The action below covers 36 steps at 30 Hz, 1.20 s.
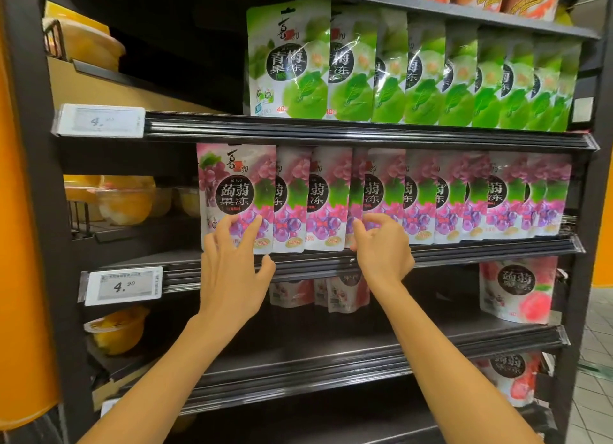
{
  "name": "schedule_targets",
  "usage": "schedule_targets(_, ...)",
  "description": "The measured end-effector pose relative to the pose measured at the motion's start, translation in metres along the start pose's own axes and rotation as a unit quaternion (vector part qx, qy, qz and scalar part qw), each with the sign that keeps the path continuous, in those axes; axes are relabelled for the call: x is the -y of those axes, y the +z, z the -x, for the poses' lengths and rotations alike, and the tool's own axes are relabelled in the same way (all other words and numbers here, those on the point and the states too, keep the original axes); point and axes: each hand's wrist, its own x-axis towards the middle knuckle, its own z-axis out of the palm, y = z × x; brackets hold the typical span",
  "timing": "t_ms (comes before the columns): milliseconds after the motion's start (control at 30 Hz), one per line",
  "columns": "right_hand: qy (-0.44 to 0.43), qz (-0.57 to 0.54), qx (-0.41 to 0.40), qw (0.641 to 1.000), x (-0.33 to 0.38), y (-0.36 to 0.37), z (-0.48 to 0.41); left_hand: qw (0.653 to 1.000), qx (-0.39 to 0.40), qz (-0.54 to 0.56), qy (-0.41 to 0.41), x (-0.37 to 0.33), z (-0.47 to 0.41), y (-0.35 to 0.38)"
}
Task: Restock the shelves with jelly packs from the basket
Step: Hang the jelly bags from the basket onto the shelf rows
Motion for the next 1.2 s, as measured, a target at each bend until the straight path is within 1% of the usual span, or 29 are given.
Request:
schedule_targets(133, 0.019, -0.014, 0.006, 1.0, -0.009, -0.002, -0.007, 1.0, -0.004, 0.003, 0.003, 0.001, 0.003, -0.001)
schedule_targets(300, 0.04, -0.017, 0.038, 0.998, -0.014, -0.008, -0.017, 1.0, 0.0, 0.004, -0.001, 0.0, 0.005, -0.002)
schedule_targets(500, 0.048, 0.005, -0.006, 0.999, -0.019, -0.014, -0.02, 1.0, 0.017, 0.026, -0.001, 0.002, 0.009, -0.008)
schedule_targets(600, 0.038, -0.01, 0.004, 0.999, -0.02, -0.016, -0.016, 0.998, 0.01, 0.064, 0.006, -0.001, 0.011, -0.009)
schedule_targets(733, 0.014, -0.051, -0.013, 0.999, -0.02, -0.021, 0.002, 0.991, -0.029, 0.127, 0.038, -0.01, 0.018, -0.006)
schedule_targets(867, 0.006, -0.069, -0.013, 0.998, -0.03, -0.023, 0.03, 0.974, -0.035, 0.217, 0.061, -0.022, 0.033, 0.001)
schedule_targets(933, 0.016, -0.069, 0.007, 0.997, -0.041, -0.023, 0.047, 0.961, -0.014, 0.273, 0.05, -0.024, 0.047, 0.008)
schedule_targets(1000, 0.037, -0.079, 0.05, 0.995, -0.06, -0.023, 0.068, 0.946, 0.026, 0.322, 0.025, -0.023, 0.066, 0.02)
schedule_targets(1133, 0.104, -0.111, 0.158, 0.976, -0.125, -0.025, 0.124, 0.912, 0.138, 0.381, -0.059, -0.015, 0.126, 0.057)
schedule_targets(1200, 0.158, -0.095, 0.205, 0.961, -0.168, -0.031, 0.156, 0.893, 0.201, 0.387, -0.109, -0.01, 0.166, 0.078)
